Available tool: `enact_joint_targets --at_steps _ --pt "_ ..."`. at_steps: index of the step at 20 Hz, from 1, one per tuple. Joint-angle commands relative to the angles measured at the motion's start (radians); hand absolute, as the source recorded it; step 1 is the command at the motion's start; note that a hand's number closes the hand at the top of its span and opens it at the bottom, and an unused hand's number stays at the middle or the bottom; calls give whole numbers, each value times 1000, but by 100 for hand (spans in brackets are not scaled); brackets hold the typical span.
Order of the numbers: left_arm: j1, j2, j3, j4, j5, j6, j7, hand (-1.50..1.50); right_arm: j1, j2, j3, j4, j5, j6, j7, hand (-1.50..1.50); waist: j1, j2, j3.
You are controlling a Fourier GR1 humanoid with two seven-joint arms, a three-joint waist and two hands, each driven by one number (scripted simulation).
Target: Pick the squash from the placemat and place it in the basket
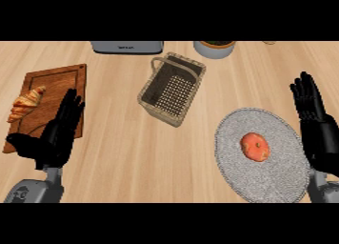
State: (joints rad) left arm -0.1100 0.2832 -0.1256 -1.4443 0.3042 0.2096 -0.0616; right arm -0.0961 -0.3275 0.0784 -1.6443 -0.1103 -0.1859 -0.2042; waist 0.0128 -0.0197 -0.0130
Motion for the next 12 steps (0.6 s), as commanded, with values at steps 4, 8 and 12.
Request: enact_joint_targets --at_steps 4,8,12 --pt "11 -1 2 -118 -50 57 1 0 1 -147 -77 63 -241 380 -51 150 -5 19 15" --pt "38 -23 -29 -132 -55 53 -5 0 73 -159 142 -52 -146 595 -229 150 3 15 16" --pt "64 22 8 -200 -37 29 44 0 245 -35 290 -179 157 319 -203 -150 -19 14 13"
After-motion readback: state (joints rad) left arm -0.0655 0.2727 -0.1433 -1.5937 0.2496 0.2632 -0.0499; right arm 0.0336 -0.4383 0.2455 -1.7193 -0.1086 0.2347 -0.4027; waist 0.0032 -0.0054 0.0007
